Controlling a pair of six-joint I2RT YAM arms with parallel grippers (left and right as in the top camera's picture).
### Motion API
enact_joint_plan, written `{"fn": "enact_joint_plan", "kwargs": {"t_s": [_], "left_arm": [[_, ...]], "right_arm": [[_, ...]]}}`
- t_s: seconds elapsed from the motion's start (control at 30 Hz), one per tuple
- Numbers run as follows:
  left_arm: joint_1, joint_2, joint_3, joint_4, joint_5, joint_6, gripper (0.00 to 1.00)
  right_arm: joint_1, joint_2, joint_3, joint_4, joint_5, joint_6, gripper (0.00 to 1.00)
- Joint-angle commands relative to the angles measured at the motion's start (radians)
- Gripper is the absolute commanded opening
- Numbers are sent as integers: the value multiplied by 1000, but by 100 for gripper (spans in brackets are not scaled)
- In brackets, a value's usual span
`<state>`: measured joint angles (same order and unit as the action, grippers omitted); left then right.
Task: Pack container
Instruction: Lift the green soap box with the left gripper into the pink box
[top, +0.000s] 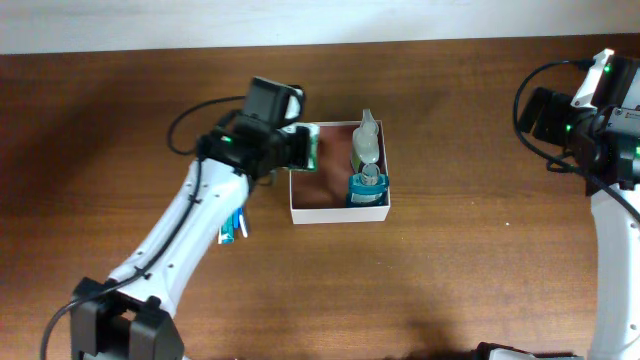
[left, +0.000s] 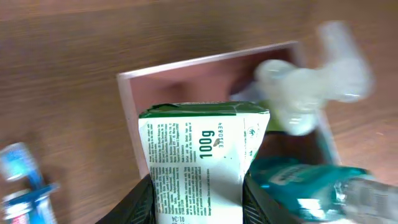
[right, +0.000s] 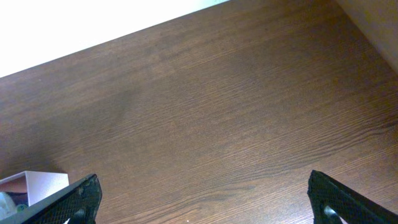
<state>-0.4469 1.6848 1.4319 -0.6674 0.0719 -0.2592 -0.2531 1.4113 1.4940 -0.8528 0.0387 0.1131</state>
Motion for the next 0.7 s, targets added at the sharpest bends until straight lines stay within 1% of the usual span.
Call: {"fn": "enact_joint_plan", "kwargs": {"t_s": [0.0, 0.07, 0.27, 0.6, 0.67], "left_arm": [[-55, 19, 18, 18, -19, -52, 22], [-75, 41, 18, 24, -43, -56, 22], [-90, 98, 18, 28, -42, -74, 22], [-89, 103, 18, 31, -45, -74, 23], [-89, 103, 18, 29, -69, -84, 23]], "right_arm": [[-3, 5, 2, 3, -5, 8, 99], [-3, 5, 2, 3, -5, 8, 99], [-3, 5, 2, 3, -5, 8, 99], [-3, 5, 2, 3, -5, 8, 99], [-3, 5, 2, 3, -5, 8, 99]]}}
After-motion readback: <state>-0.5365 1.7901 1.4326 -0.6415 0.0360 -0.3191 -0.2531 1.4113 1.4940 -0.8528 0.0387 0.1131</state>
